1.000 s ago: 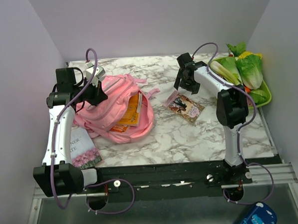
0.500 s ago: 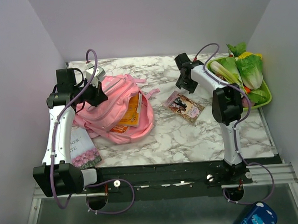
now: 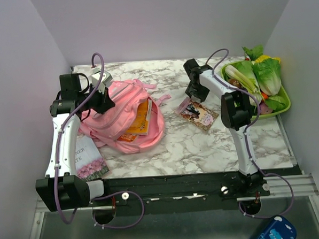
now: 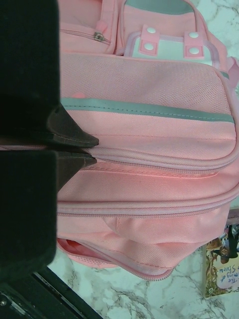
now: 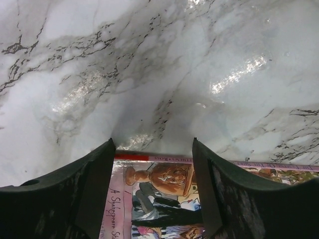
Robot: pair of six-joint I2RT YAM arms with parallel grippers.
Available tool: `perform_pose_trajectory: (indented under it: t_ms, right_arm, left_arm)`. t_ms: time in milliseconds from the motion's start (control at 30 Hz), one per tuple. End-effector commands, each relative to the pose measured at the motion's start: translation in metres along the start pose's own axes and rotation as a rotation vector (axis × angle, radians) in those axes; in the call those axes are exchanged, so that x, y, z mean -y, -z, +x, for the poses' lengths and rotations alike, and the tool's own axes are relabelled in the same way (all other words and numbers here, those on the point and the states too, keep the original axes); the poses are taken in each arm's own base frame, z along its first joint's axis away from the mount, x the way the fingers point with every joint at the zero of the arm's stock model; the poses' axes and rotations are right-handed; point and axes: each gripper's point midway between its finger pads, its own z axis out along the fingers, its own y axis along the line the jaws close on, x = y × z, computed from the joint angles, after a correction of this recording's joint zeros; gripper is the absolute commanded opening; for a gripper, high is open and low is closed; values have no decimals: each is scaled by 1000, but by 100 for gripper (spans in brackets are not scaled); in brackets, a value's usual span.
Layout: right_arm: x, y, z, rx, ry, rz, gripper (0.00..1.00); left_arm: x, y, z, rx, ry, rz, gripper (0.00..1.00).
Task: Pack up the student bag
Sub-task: Adjust the book at the center of the board.
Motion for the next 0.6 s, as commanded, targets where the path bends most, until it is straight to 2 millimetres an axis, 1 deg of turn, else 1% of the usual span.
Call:
perform_pose_trajectory:
  t_ms: [0,33,67,100,167,200,233,267,300,367,400,433,500,533,567]
  right_arm:
    - [-3,-1,19,-41,52,13,72]
    - [-5,1,20,-41,57,4,72]
    - [-7,1,26,-47,78,-5,72]
    - [-12,7,30,-44,90,-25,72]
    - [-19,11,37,-37,117,-54,72]
    - [-19,12,51,-54,141,-55,72]
    - [-23,19,52,-44,152,-81,72]
    - [-30,23,53,-24,185,-115,72]
    - [-31,24,67,-30,234,-122,72]
    - [-40,35,69,3,309,-168,72]
    - [-43,39,75,1,344,-183,72]
    - [-39,39,82,-11,373,-186,72]
    - [-40,48,86,-20,411,-235,71]
    - [-38,48,92,-32,437,-255,71]
    - [-31,43,102,-51,477,-269,70]
  left_arm:
    - [-9,15,-28,104,-90,-68,6]
    - [-9,16,-28,102,-94,-73,6]
    - [-9,16,-28,104,-98,-74,6]
    - [-10,17,-29,104,-100,-76,6]
    - [-11,17,-30,104,-102,-81,6]
    - [-11,17,-30,104,-102,-81,6]
    - [-11,17,-30,104,-104,-82,6]
    - [-11,17,-29,103,-103,-80,6]
    - [-11,17,-28,101,-100,-81,6]
    - [-10,16,-26,99,-102,-77,6]
    - [-10,15,-25,97,-100,-76,6]
    - [-10,15,-25,98,-98,-75,6]
    - [-9,16,-25,98,-102,-77,6]
    - [-10,17,-25,98,-102,-81,6]
    - [-10,18,-25,99,-105,-83,6]
